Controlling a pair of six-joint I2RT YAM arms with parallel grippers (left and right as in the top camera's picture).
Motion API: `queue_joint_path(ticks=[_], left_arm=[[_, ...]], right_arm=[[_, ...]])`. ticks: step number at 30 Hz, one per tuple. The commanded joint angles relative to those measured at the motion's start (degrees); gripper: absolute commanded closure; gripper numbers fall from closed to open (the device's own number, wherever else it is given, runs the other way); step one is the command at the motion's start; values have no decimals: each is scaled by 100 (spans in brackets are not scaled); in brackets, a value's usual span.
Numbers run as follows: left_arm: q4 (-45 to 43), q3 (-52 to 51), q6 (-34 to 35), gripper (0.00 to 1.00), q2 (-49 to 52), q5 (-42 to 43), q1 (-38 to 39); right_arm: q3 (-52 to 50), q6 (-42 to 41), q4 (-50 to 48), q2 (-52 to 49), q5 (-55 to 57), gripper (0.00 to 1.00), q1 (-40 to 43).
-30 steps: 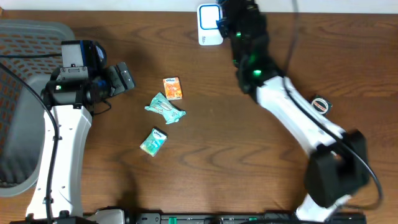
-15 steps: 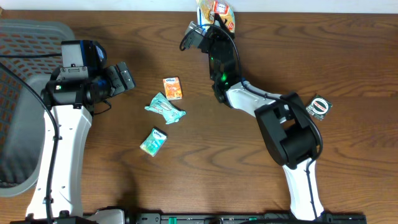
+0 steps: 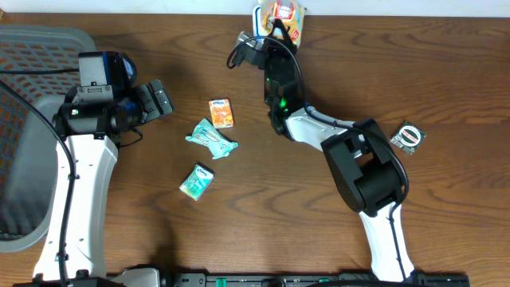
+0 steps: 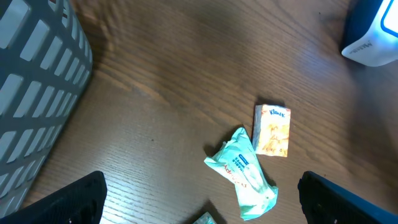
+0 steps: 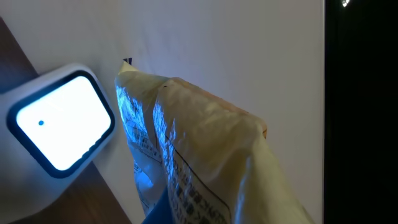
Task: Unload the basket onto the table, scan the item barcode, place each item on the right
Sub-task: 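Lift the snack bag with the right gripper up to the scanner, then carry the snack bag right and release it on the table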
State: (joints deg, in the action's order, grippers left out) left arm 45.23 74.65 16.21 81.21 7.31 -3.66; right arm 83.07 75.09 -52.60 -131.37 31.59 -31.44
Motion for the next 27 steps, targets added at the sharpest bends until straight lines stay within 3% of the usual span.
queue_joint_path(ticks=[1, 6, 13, 15, 17, 22, 27], left_arm=[[20, 31, -98, 2, 11, -52, -17], [20, 31, -98, 2, 11, -52, -17], [20, 31, -98, 2, 11, -52, -17], [20, 31, -98, 2, 11, -52, -17], [20, 31, -98, 2, 11, -52, -17], [20, 31, -98, 2, 11, -52, -17], [20, 31, -98, 2, 11, -52, -17]], right_arm=[[76, -79, -59, 337, 229, 99, -103], [70, -481, 739, 1082, 304, 99, -94], [70, -3202, 3921, 3119, -304, 99, 0], [70, -4695, 5093, 3904, -717, 99, 120], [70, -5643, 5945, 4376, -1032, 99, 280], [70, -7882, 7934, 5178, -1491, 99, 909], [28, -9831, 9514, 5287, -1867, 99, 2100]])
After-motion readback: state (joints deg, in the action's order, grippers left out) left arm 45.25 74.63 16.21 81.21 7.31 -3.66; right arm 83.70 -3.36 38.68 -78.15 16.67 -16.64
